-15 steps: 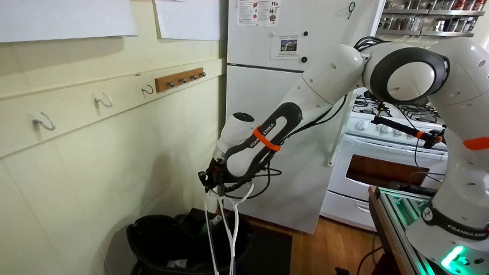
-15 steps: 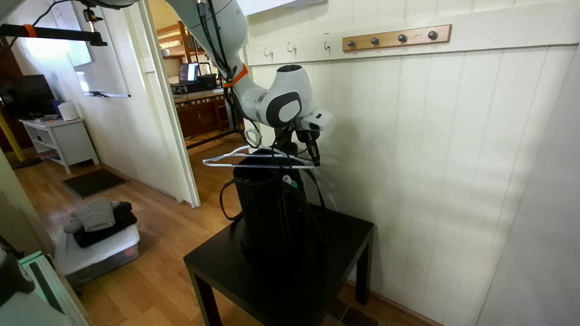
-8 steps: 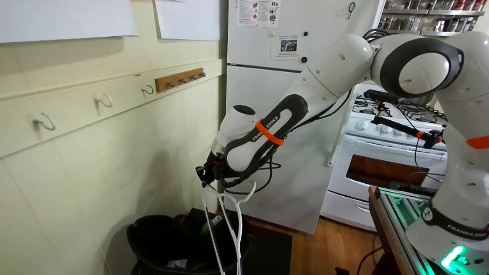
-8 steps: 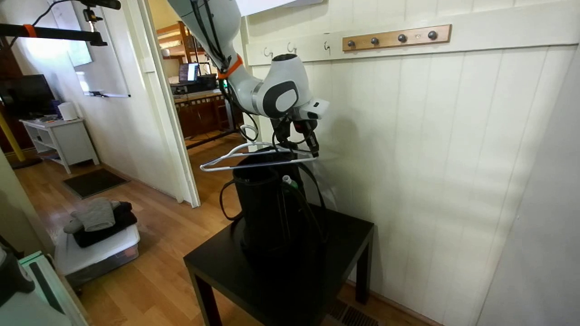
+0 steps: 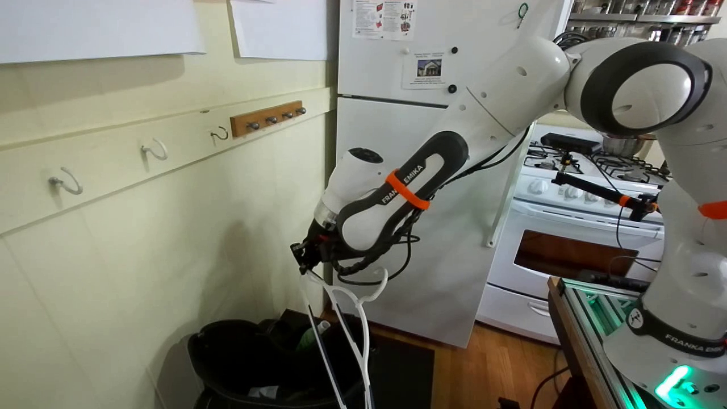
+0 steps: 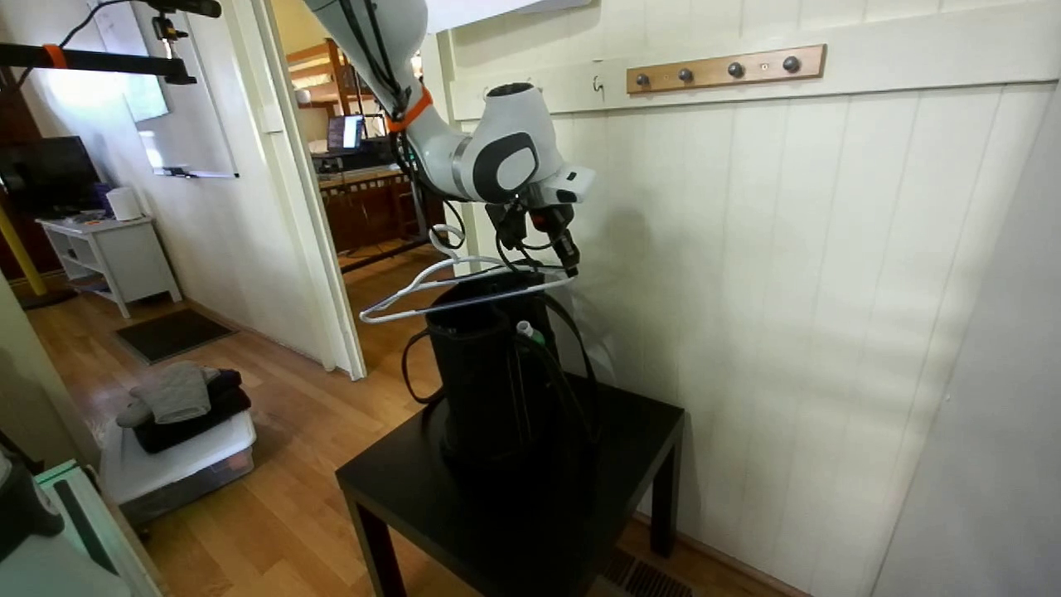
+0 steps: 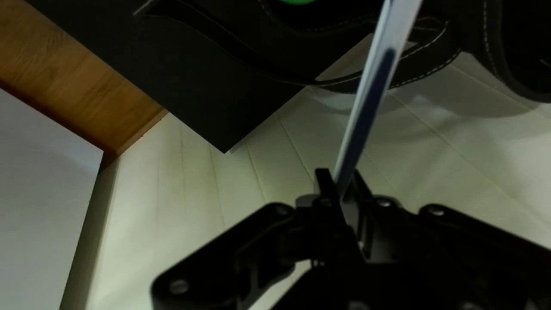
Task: Hang up the coat hanger
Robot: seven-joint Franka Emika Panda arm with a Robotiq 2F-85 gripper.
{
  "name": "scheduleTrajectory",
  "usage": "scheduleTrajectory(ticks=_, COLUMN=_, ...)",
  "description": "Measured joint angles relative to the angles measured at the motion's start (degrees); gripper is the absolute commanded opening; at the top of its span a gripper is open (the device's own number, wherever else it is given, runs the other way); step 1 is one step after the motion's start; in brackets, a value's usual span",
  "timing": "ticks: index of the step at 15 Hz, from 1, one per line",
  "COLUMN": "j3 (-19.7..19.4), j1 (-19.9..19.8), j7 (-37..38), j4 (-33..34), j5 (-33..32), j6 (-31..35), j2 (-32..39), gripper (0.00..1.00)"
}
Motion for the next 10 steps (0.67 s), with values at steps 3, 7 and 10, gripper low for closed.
scheduleTrajectory(ticks=3, j3=0.2, j1=0.3, j7=0.0, j4=-0.8, j5=0.0, j6=0.4, j2=-0.1, gripper=0.03)
scheduleTrajectory(ticks=7, j3=1.0, j1=0.3, j7=0.0, j4=-2.5, j5=0.0, j6=2.1, j2=-0.1, gripper=0.22)
scheduleTrajectory(ticks=10, j3=1.5, j1=0.4, j7=0.0, j4=-3.5, j5=0.0, j6=2.6, j2=0.0, gripper=0.33)
